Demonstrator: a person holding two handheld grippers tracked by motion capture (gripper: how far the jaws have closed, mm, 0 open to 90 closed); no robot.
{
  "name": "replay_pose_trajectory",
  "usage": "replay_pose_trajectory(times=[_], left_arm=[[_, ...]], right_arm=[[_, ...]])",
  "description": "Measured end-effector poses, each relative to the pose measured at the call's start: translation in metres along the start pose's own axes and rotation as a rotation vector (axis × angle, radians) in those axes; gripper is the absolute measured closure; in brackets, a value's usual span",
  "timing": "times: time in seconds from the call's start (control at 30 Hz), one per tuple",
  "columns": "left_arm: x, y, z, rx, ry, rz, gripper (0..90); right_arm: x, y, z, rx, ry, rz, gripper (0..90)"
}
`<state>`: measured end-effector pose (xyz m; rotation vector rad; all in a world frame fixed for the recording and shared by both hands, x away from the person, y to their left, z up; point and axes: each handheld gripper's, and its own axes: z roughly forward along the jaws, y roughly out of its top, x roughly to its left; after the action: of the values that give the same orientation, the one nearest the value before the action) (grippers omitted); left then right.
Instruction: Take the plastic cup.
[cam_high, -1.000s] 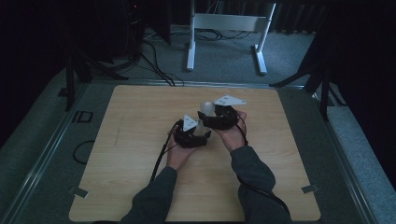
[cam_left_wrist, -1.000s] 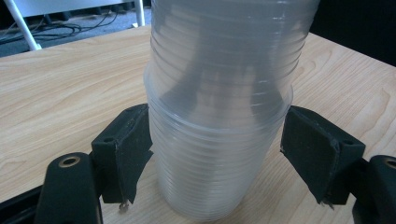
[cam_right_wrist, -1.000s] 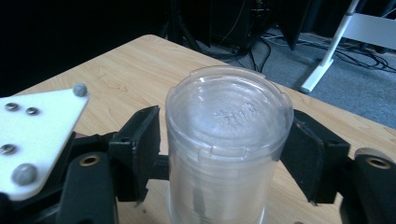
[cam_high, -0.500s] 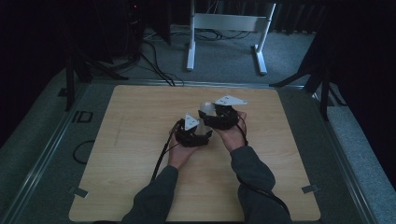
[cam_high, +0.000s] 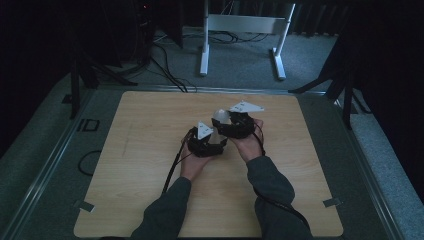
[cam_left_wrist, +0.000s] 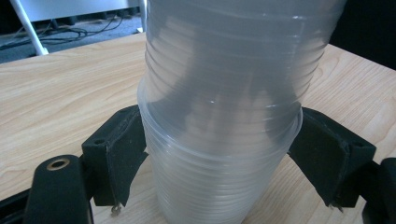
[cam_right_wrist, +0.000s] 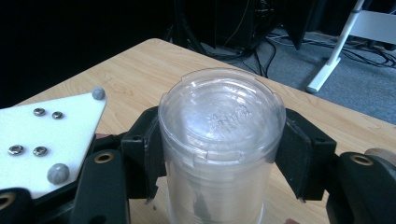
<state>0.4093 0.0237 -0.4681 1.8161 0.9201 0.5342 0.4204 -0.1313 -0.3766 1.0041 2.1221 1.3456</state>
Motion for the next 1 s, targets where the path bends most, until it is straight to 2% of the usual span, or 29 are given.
replay_pose_trajectory(times=[0.2, 1.0], left_arm=[[0.0, 0.0, 0.0, 0.005, 0.008, 0.012, 20.8], [-0.001, -0.001, -0.001, 0.005, 0.006, 0.007, 20.7]], right_arm=[[0.0, 0.002, -0.002, -0.007, 0.003, -0.003, 38.3], [0.0, 0.016, -0.009, -0.026, 0.012, 0.0, 40.1]])
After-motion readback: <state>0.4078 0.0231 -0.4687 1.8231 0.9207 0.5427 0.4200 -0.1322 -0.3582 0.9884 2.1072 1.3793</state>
